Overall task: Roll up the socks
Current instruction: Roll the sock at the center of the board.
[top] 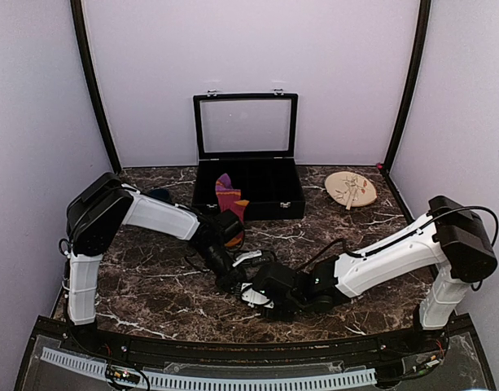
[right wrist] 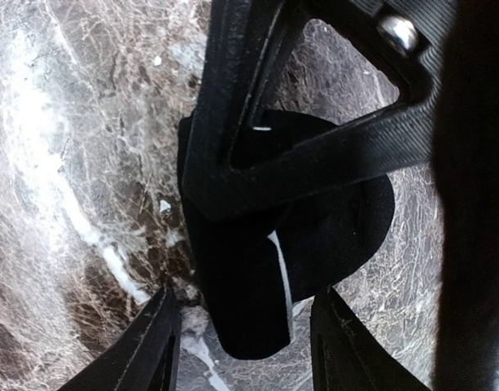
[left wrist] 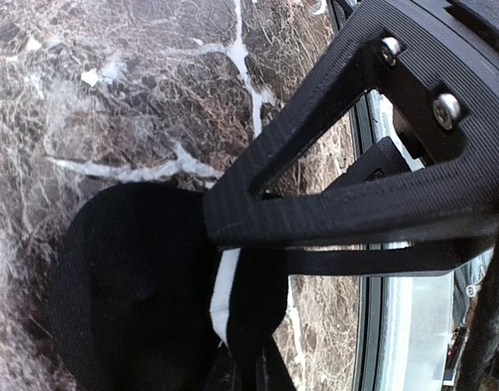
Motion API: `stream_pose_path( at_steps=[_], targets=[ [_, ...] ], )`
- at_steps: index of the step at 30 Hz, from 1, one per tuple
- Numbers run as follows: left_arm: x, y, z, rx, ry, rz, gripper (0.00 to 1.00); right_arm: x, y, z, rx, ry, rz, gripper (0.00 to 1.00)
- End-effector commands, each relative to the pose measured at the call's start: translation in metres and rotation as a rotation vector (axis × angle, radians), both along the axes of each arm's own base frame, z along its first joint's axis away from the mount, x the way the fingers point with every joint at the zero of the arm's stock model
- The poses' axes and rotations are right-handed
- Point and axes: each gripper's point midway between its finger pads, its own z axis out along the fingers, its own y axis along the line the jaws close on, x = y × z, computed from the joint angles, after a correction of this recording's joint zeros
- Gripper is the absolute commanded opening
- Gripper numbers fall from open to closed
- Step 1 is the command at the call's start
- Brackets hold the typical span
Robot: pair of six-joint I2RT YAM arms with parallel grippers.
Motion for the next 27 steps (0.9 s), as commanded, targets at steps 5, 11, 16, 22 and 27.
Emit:
stream_pose_path(
  at_steps=[5,11,16,22,27],
  targets=[
    [-0.012,0.022,-0.026,0.132,0.048,-0.008,0.00,0.001,0.005,-0.006,-0.025,0.039,0.034,0.49],
    [-0.011,0.021,-0.025,0.123,0.053,-0.005,0.00,0.001,0.001,-0.012,-0.050,0.081,0.042,0.45],
    [-0.012,0.021,-0.026,0.125,0.058,-0.007,0.00,0.006,-0.002,-0.013,-0.051,0.081,0.030,0.51],
    [-0.011,0.022,-0.026,0.127,0.057,-0.006,0.00,0.009,-0.005,-0.017,-0.068,0.100,0.027,0.56],
    [-0.011,0.022,-0.025,0.125,0.057,-0.007,0.00,0.012,-0.006,-0.018,-0.070,0.100,0.024,0.64]
  ],
)
